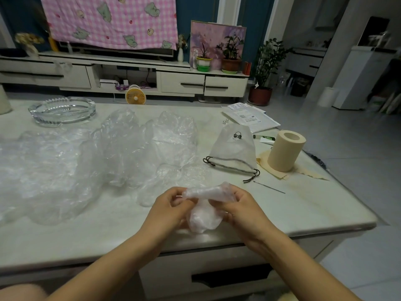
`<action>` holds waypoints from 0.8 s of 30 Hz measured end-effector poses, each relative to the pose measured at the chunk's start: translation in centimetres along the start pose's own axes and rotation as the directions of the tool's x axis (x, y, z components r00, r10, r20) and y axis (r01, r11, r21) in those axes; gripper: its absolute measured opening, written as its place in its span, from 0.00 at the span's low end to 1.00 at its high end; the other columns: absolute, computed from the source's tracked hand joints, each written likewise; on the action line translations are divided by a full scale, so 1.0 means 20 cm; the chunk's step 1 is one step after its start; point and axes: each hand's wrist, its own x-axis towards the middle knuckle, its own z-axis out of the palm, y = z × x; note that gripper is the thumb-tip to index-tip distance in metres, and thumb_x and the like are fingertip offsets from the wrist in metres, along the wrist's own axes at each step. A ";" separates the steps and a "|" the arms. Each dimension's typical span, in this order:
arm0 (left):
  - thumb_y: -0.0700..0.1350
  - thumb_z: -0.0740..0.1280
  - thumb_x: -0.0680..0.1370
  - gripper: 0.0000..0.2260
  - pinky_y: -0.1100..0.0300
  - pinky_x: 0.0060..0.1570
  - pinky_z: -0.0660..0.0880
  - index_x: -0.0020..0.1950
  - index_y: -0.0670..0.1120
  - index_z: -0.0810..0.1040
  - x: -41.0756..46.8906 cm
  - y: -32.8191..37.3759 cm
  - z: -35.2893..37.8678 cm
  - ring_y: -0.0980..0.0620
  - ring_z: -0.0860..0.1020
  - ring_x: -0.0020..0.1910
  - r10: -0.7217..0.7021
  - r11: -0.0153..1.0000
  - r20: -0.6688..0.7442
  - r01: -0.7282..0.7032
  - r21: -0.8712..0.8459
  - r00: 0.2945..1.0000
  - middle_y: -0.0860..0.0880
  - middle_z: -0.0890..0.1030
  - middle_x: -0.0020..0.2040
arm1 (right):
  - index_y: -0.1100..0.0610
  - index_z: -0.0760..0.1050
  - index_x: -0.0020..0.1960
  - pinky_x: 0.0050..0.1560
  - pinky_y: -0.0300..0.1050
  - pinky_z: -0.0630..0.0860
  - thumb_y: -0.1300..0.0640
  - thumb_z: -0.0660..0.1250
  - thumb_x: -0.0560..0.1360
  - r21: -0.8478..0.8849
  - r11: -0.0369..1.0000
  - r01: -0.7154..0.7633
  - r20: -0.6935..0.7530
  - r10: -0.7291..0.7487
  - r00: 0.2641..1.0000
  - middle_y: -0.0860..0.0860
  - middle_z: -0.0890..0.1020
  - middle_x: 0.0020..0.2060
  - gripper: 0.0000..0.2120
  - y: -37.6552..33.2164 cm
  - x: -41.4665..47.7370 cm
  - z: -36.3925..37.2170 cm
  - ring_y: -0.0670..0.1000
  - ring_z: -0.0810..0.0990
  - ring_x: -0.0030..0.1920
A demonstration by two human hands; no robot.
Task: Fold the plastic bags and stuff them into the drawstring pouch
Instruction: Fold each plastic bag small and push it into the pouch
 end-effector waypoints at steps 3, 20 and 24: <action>0.40 0.61 0.78 0.10 0.52 0.41 0.80 0.53 0.38 0.80 -0.01 0.01 0.01 0.47 0.81 0.39 -0.179 0.973 0.166 0.200 -0.118 0.970 0.39 0.83 0.45 | 0.57 0.76 0.29 0.40 0.43 0.70 0.74 0.63 0.69 0.024 0.999 0.043 -0.041 -0.042 0.998 0.55 0.78 0.37 0.16 -0.01 0.01 0.00 0.53 0.74 0.39; 0.40 0.69 0.74 0.08 0.62 0.42 0.75 0.47 0.53 0.79 0.01 0.01 0.00 0.61 0.78 0.39 0.282 0.923 0.004 -0.273 0.271 0.959 0.59 0.81 0.41 | 0.53 0.75 0.58 0.52 0.38 0.75 0.61 0.69 0.73 -0.250 0.964 0.090 0.116 -0.062 0.991 0.50 0.81 0.53 0.14 -0.05 0.00 -0.06 0.46 0.78 0.54; 0.39 0.70 0.74 0.09 0.59 0.45 0.77 0.49 0.52 0.78 0.02 0.03 0.01 0.55 0.81 0.42 0.271 0.946 0.035 -0.273 0.173 0.962 0.53 0.83 0.43 | 0.59 0.76 0.52 0.48 0.47 0.77 0.59 0.72 0.72 -0.425 0.900 0.093 0.138 -0.036 0.990 0.57 0.81 0.43 0.10 -0.01 0.00 -0.05 0.48 0.77 0.43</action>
